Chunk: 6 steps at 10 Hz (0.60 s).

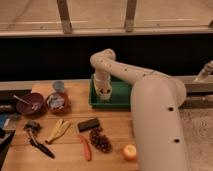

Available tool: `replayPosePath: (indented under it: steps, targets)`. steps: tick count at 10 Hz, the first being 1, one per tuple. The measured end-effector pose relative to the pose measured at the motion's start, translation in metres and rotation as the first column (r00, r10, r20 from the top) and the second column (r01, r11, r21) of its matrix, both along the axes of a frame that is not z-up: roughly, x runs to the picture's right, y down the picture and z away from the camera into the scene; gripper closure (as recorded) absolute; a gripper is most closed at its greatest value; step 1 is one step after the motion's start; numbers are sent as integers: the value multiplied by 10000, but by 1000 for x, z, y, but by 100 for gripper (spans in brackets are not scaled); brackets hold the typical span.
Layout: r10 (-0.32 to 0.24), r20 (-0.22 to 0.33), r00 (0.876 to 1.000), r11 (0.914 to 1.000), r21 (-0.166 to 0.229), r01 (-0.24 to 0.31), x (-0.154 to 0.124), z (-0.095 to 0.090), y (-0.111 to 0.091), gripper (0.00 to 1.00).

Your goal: Stack cups into tray

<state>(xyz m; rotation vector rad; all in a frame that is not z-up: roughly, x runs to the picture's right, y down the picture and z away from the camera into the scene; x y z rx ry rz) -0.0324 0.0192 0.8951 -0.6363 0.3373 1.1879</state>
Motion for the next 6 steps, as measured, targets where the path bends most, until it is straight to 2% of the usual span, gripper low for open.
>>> replayPosePath:
  steps: [3, 6]
  targets:
    - [-430, 299, 9986, 9983, 404, 418, -24, -24, -11, 34]
    - [-470, 392, 9981, 9882, 1475, 408, -32, -71, -45, 34]
